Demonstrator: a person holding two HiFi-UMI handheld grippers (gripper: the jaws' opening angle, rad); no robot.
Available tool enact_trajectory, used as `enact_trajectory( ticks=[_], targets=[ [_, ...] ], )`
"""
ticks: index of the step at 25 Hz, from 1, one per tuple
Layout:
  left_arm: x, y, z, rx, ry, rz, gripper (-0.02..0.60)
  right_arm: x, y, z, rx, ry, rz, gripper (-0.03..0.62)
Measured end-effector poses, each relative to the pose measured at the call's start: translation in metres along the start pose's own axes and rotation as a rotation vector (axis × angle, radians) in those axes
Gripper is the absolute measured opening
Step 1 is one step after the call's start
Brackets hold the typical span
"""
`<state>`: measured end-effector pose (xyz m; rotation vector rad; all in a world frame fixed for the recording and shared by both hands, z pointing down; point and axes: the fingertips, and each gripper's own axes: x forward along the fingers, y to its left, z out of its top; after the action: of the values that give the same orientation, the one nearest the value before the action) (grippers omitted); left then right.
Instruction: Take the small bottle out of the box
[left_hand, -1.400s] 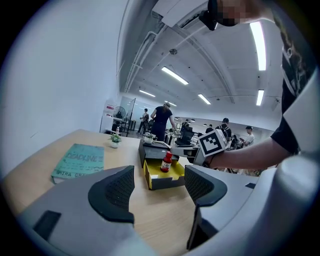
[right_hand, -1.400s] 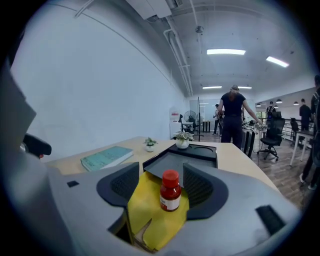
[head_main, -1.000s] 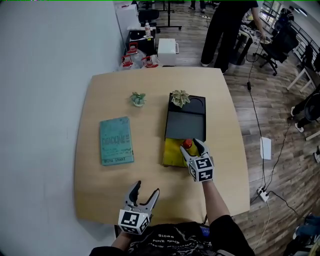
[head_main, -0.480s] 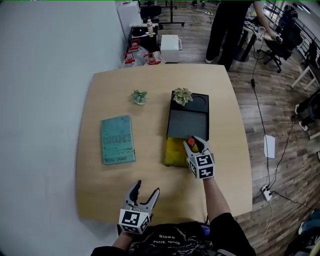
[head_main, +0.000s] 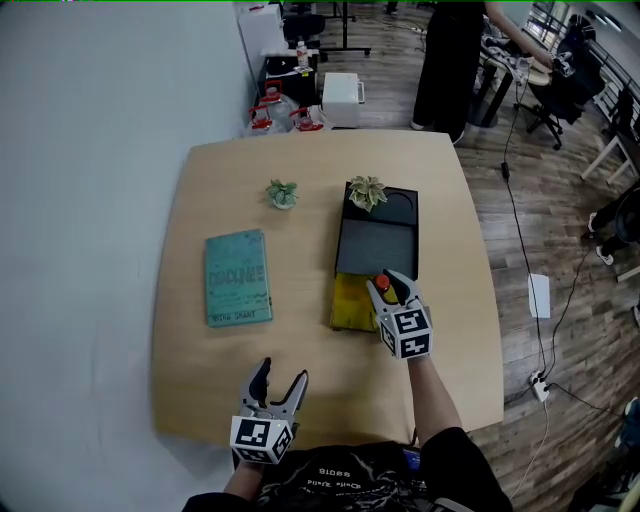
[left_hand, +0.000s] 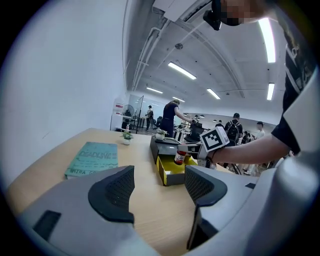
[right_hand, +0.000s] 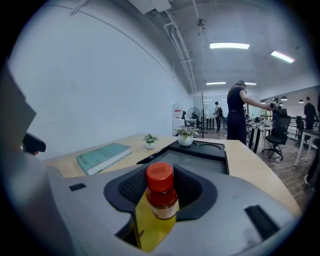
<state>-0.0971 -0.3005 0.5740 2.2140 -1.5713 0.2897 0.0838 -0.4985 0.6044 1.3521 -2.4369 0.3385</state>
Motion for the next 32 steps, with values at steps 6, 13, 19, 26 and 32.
enact_trajectory(
  ticks=[6, 13, 19, 26, 32],
  targets=[
    [-0.009, -0.003, 0.002, -0.009, -0.026, -0.009, 0.324, -0.025, 0.009, 0.026, -0.026, -0.014, 0.003, 0.160],
    [-0.024, -0.019, 0.005, -0.001, -0.068, -0.052, 0.324, -0.066, 0.026, 0.050, -0.049, -0.041, -0.007, 0.160],
    [-0.041, -0.029, 0.003, -0.011, -0.095, -0.082, 0.324, -0.100, 0.046, 0.061, -0.090, -0.047, -0.013, 0.160],
    [-0.055, -0.039, 0.006, -0.016, -0.135, -0.114, 0.324, -0.140, 0.066, 0.055, -0.092, -0.053, -0.018, 0.160],
    [-0.065, -0.048, -0.003, -0.001, -0.115, -0.145, 0.324, -0.174, 0.083, 0.037, -0.021, -0.074, -0.028, 0.160]
  ],
)
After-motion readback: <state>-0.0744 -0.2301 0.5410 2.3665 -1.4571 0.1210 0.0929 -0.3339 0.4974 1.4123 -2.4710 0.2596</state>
